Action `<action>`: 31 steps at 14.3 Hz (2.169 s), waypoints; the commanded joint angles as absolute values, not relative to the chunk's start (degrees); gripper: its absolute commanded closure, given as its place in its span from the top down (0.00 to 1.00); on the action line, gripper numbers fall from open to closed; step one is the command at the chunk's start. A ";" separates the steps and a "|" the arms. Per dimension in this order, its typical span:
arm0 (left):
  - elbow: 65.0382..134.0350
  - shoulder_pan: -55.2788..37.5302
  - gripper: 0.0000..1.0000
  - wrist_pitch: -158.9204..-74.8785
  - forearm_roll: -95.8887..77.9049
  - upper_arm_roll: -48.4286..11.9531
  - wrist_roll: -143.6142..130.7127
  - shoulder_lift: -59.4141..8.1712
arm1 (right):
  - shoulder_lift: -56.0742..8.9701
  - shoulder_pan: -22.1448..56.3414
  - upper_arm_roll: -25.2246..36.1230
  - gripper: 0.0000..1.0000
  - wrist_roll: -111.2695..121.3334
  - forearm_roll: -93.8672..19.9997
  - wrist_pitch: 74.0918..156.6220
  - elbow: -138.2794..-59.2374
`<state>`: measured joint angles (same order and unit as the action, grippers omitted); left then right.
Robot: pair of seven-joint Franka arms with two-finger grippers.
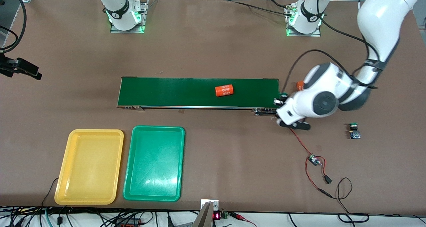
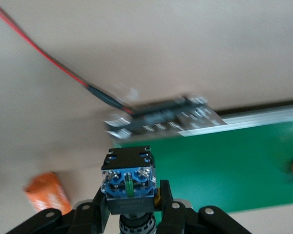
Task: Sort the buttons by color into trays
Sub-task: 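Place the green-based button on the belt and release it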
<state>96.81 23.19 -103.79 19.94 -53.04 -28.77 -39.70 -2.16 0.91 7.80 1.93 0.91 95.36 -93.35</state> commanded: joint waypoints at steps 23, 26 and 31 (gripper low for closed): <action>85.45 24.43 1.00 -98.88 32.06 -36.84 -21.74 -38.66 | -1.41 0.53 7.91 1.00 2.37 1.23 96.50 -94.31; 82.79 25.48 1.00 -104.64 32.70 -29.64 -11.46 -42.27 | -1.41 0.44 7.91 1.00 2.37 1.23 96.50 -94.31; 82.88 30.75 1.00 -117.93 32.78 -26.19 -1.07 -46.92 | -1.41 0.53 8.09 1.00 2.29 0.97 96.50 -94.31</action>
